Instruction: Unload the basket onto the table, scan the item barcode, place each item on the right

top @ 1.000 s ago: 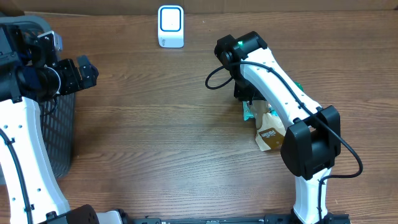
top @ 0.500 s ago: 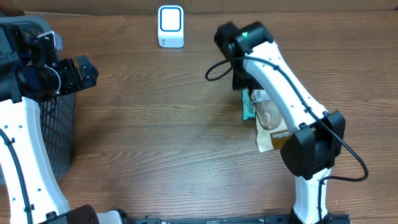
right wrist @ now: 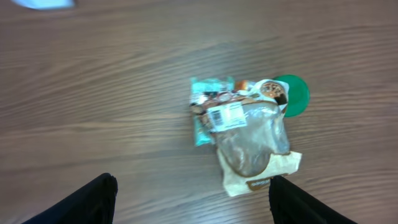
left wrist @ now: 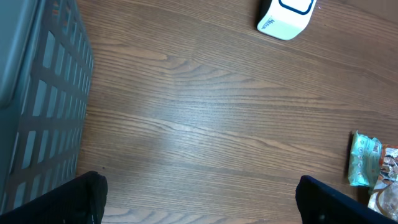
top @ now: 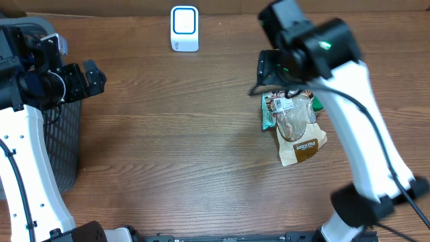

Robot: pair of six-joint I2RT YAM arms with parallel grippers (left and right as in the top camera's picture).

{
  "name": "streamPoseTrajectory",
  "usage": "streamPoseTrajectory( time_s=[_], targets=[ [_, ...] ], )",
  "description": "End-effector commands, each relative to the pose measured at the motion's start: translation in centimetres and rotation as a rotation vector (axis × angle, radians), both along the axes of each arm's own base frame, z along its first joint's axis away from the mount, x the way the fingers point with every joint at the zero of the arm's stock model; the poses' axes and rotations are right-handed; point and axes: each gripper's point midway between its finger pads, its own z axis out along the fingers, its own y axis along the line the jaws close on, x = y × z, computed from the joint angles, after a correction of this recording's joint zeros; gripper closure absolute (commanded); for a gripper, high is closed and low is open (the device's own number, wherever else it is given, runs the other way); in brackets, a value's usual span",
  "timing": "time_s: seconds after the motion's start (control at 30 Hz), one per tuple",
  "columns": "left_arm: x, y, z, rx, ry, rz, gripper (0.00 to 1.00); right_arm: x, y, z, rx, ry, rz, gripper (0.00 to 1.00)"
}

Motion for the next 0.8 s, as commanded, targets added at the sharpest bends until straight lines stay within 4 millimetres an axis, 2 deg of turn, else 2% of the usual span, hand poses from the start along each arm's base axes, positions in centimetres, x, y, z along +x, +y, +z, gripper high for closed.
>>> streamPoseTrajectory(
  time_s=[0.0,0.03,0.07,0.1,0.13,0.23,0.4,0.6,0.77],
  targets=[
    [0.1,0.0,0.5,0.012,-0.015,-0.014,0.00,-2.7,0.0,4.8,0.123,-0.106,0.057,0.23],
    [0.1,0.0,0.5,0.012,-0.015,-0.014,0.00,-3.4,-0.4,5.9,0.138,-0.135,0.058,0.20],
    [0.1,0.0,0.5,0.012,-0.015,-0.014,0.01,-4.0,-0.7,6.8,0.150,-0.161,0.059,0.08],
    [0.1,0.0,0.5,0.012,-0.015,-0.014,0.00,-4.8,-1.0,7.7,0.163,-0.190,0.060,0.02],
    [0.1,0.0,0.5,0.012,-0.015,-0.014,0.00,-5.4,-1.3,8.5,0.174,-0.214,0.060,0.00],
    [0.1,0.0,0.5,0.013,-0.015,-0.014,0.00,-7.6,-2.4,10.9,0.209,-0.292,0.063,0.00],
    [0.1,0.0,0.5,0.012,-0.015,-0.014,0.00,-10.6,-3.9,13.7,0.254,-0.390,0.066,0.00],
    [0.1,0.0,0.5,0.013,-0.015,-0.014,0.01,-12.7,-5.2,15.3,0.274,-0.460,0.061,0.00],
    [0.1,0.0,0.5,0.012,-0.015,-0.014,0.00,-13.2,-5.8,15.7,0.266,-0.485,0.048,0.00]
  ],
)
